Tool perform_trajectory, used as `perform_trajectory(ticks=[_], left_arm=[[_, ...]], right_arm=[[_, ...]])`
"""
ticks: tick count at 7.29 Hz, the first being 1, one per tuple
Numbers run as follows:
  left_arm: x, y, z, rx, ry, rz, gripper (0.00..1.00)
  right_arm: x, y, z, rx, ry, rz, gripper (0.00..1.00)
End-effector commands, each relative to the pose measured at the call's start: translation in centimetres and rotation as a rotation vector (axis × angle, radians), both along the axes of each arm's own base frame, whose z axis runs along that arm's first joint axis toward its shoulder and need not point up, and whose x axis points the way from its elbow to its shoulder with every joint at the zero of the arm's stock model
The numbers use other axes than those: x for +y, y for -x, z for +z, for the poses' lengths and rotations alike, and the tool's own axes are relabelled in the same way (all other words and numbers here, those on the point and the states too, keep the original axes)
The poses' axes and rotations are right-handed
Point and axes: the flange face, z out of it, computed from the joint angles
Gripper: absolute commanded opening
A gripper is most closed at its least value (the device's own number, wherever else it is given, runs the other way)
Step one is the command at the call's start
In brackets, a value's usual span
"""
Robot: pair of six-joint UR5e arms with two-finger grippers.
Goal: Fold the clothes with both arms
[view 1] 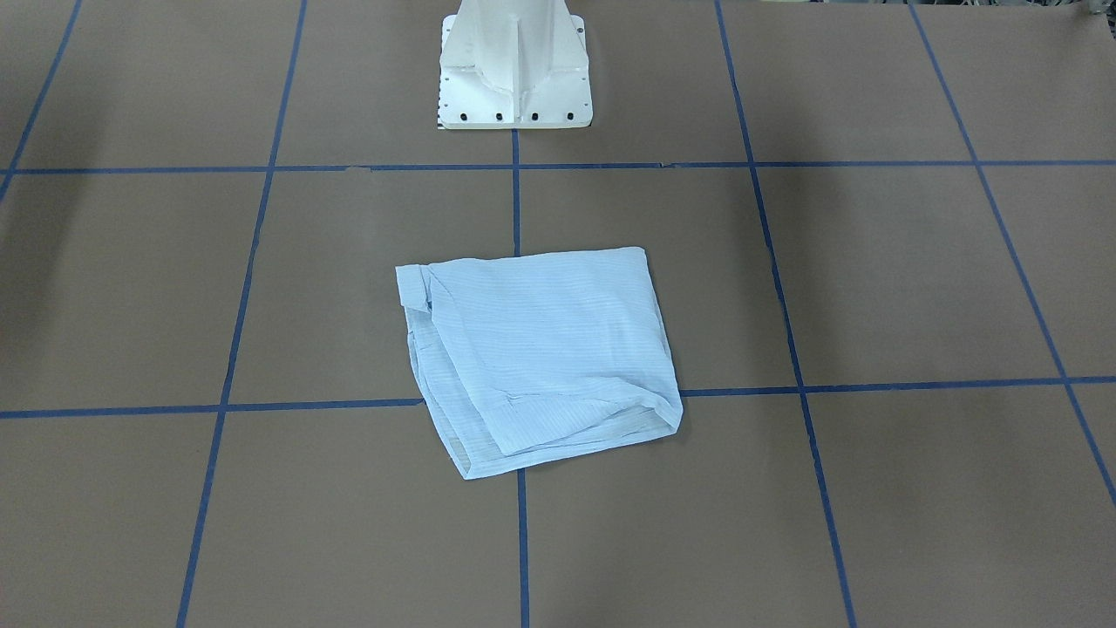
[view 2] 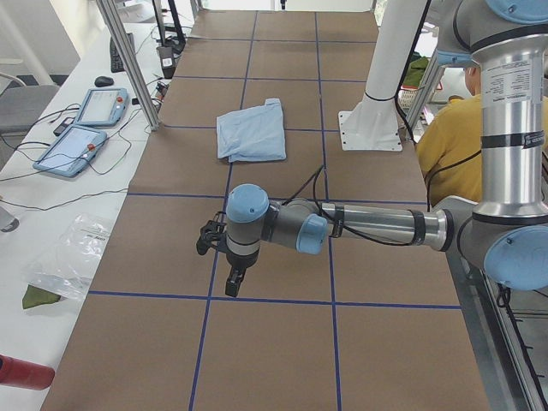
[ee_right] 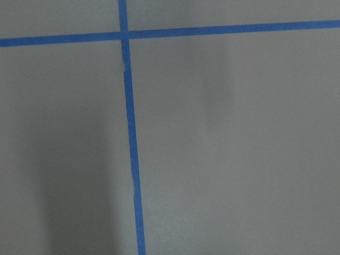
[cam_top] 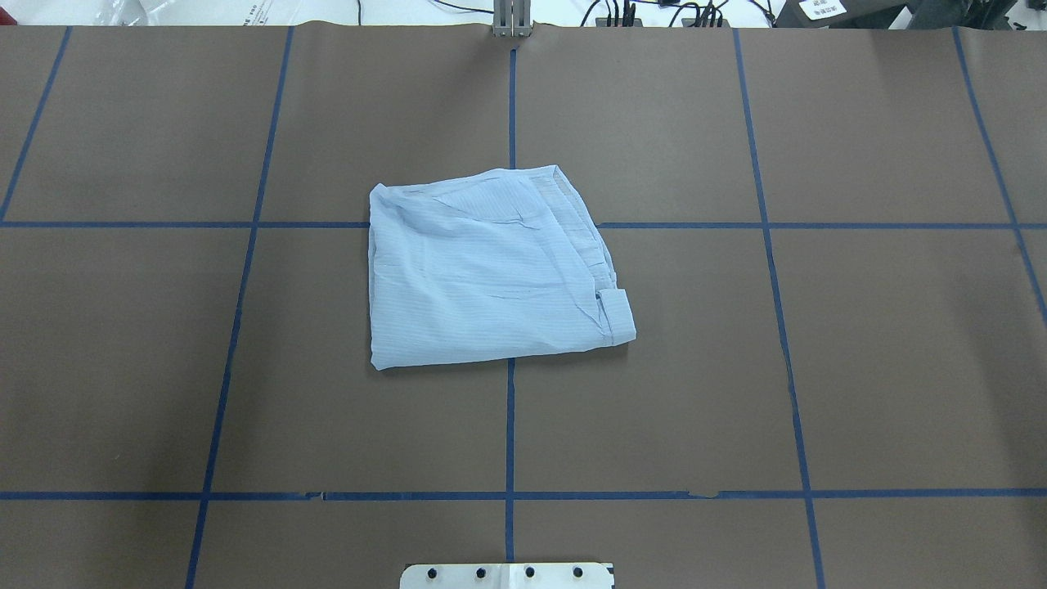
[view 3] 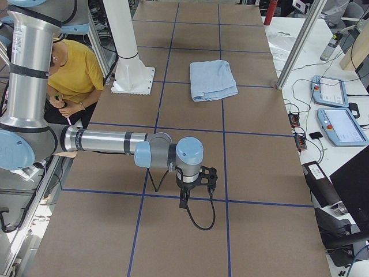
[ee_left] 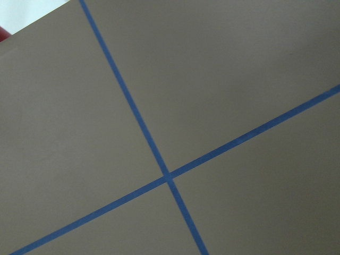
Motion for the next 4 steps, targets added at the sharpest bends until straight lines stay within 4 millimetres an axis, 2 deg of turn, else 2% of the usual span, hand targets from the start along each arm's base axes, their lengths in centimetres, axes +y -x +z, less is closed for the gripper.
perform_trajectory(ticks=[1,2,4], left_arm=[[2.34,0.95,0.93,0.036,0.063,-0.023,1.00],[2.30,0.95,1.25,0.036,0.061,-0.025,1.00],[1.70,0.83,0.54,0.026,0.039,-0.025,1.00]], right_arm=[[-0.06,0.04,0.00,0.000,-0.001,-0.002,1.00],[-0.05,0.03,0.08,0.002,0.002,-0.001,1.00],[-0.14,0.05,-0.06,0.000,-0.002,-0.002,1.00]])
